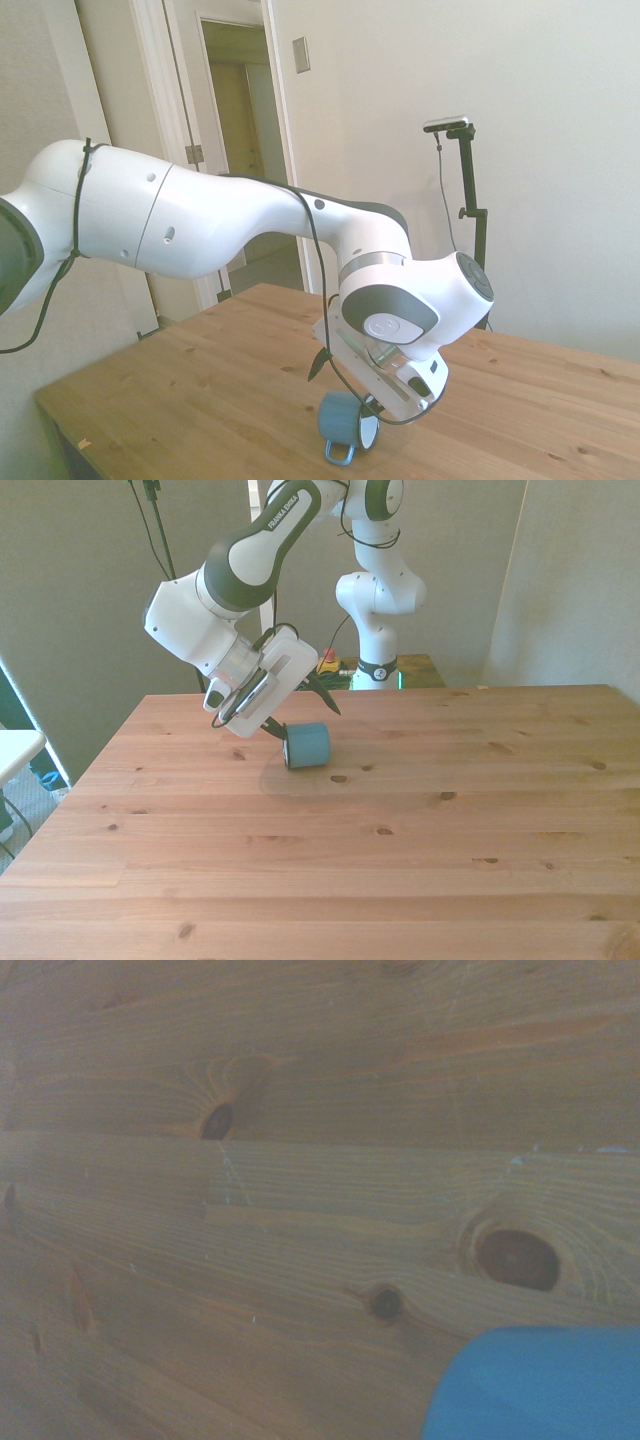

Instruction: Flip the mug upright

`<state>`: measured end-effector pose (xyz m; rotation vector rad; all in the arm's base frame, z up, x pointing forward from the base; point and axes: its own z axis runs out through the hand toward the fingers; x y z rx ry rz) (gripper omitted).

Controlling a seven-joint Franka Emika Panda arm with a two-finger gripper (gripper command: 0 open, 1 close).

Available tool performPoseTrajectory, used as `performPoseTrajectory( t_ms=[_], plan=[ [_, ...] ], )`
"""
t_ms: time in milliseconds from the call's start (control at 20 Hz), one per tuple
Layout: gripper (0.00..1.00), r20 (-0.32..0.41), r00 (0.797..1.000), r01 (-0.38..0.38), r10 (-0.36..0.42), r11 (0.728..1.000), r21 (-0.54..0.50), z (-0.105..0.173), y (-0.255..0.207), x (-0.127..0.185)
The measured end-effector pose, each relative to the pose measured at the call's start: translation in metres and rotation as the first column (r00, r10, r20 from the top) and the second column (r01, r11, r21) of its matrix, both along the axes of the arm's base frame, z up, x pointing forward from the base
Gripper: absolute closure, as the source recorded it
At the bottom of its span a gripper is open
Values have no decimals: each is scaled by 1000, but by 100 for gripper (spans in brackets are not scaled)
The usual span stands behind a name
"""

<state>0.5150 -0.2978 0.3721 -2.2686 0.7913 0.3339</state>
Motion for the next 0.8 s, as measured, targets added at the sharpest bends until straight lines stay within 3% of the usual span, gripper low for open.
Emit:
performPoseTrajectory(
  t_ms=[800],
  plan=[
    [100, -25, 1000, -5, 7, 997, 71, -9, -6, 3]
  ],
)
